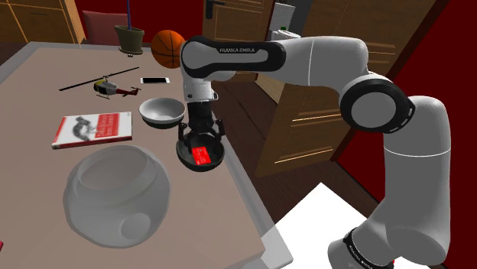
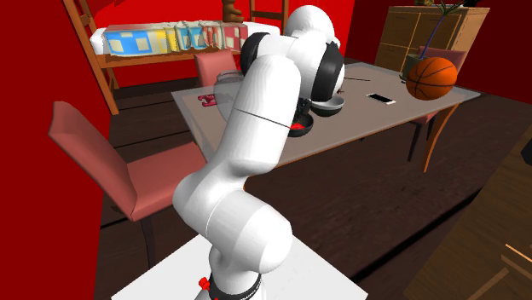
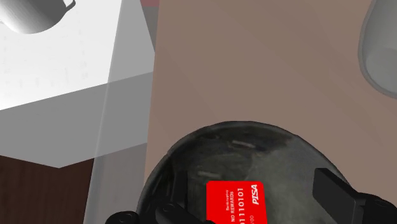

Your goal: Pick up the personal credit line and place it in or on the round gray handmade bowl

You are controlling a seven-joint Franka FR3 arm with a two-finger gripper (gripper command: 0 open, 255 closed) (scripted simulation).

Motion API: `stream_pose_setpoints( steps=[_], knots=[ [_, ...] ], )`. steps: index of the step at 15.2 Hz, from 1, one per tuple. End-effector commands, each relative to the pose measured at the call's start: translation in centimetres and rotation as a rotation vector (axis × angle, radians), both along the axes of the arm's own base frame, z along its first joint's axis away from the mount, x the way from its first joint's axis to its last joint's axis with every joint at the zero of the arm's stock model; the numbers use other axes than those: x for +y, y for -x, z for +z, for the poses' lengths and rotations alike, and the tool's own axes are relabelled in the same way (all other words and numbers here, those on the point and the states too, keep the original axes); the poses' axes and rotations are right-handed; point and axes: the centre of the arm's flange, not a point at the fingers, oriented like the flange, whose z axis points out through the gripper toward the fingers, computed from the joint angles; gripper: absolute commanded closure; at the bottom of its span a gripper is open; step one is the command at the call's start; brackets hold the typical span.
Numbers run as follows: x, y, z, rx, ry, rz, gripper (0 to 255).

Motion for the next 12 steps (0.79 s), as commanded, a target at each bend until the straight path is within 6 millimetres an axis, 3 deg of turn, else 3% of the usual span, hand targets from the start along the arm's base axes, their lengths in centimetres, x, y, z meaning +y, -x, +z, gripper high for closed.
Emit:
stream_pose_setpoints(
  steps=[1, 4, 12],
  knots=[
    [-0.2, -0.7, 1.1, 0.0, 0.0, 0.0, 0],
    [-0.8, -2.6, 4.2, 0.0, 0.0, 0.0, 0],
    [-0.8, -2.6, 4.2, 0.0, 0.0, 0.0, 0]
  ],
)
